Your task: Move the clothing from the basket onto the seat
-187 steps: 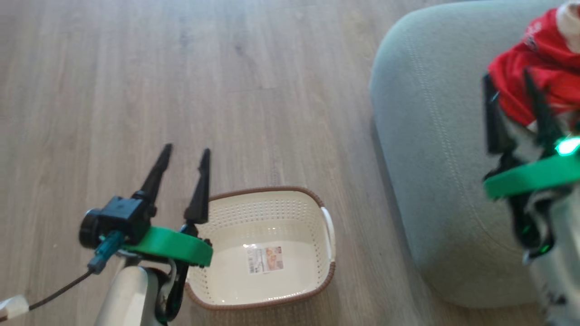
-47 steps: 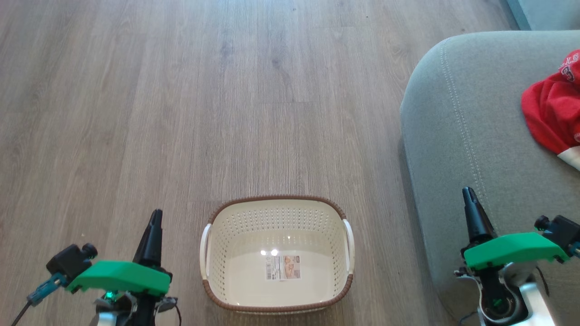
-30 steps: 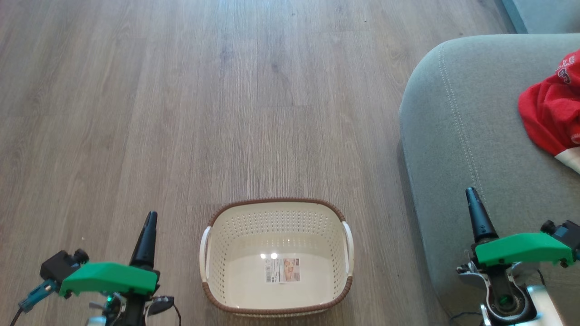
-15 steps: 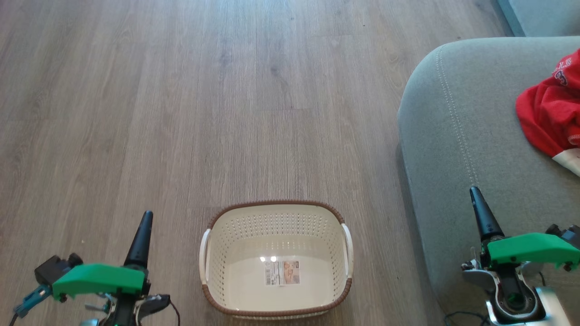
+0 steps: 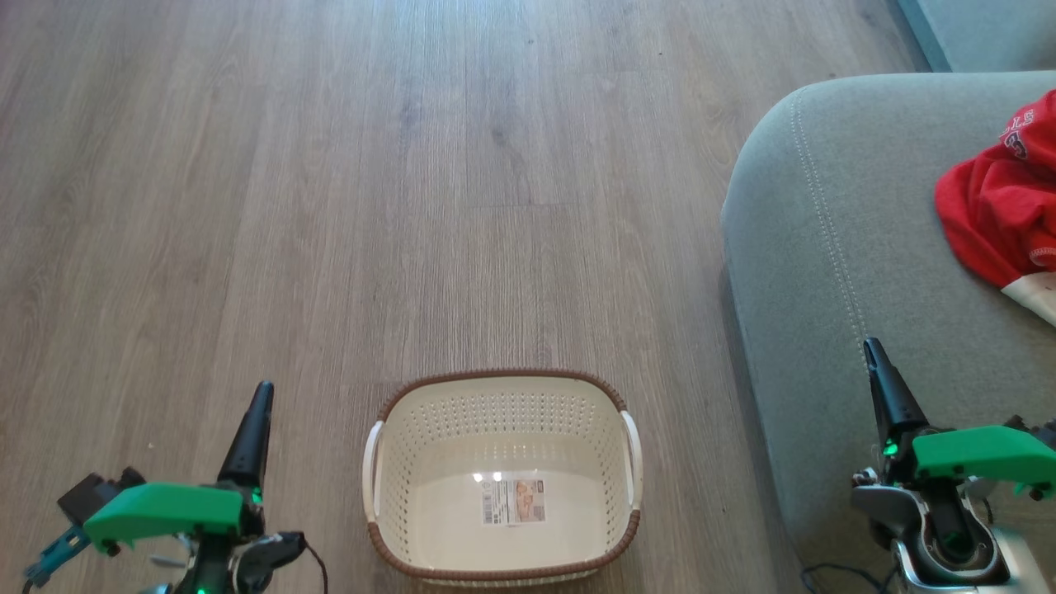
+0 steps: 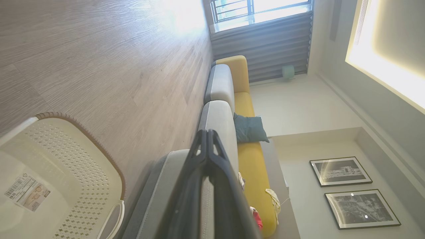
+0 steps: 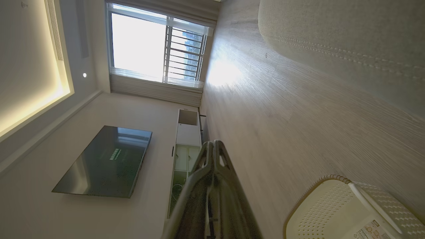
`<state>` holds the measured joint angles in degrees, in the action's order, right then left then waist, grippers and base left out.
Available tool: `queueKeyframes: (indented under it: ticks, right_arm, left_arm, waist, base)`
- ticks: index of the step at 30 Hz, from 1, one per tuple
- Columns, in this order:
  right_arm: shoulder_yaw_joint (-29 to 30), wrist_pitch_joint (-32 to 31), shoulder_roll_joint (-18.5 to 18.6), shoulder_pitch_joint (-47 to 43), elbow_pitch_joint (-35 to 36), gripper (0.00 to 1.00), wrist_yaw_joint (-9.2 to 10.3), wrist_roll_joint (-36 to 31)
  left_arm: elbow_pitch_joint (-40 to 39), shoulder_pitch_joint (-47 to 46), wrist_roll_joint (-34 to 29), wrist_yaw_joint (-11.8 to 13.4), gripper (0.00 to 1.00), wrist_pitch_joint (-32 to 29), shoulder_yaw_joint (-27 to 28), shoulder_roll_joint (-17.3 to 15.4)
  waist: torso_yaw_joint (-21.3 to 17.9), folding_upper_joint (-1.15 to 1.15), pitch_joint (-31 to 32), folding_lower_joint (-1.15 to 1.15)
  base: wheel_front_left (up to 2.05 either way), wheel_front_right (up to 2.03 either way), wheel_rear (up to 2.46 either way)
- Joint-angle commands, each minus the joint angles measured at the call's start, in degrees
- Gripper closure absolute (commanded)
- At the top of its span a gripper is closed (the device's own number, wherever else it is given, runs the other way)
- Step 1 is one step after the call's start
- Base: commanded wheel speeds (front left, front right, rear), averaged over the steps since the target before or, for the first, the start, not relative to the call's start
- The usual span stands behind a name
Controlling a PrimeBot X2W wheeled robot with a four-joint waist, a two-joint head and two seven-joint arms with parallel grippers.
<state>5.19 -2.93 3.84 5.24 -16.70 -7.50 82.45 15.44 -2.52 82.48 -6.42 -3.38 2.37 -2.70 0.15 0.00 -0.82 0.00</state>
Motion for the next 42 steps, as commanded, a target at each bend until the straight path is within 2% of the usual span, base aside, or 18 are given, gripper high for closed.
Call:
queueKeyframes:
  ticks: [1,16,42]
  right_arm:
    - [-0.6,-0.7,-0.1,1.0,2.3,1.00,0.01,2.0]
    - [0.6,-3.0,-0.4,0.9,2.7,1.00,0.01,10.3]
    - [0.9,-3.2,-0.6,0.9,2.7,1.00,0.01,10.1]
  left_arm:
    - [-1.6,-3.4,2.0,-0.5,1.00,-0.6,2.4,-0.4]
    - [-1.4,-3.6,9.9,-1.1,1.00,-2.9,3.9,-0.4]
    - [-1.4,-3.7,9.8,-1.1,1.00,-3.0,4.0,-0.3]
  waist:
    - [0.0,0.00,0.1,0.00]
    - [-0.2,0.00,0.6,0.00]
    - [-0.2,0.00,0.6,0.00]
  base:
    - [0.00,0.00,0.00]
    - [0.00,0.00,0.00]
    - [0.00,0.00,0.00]
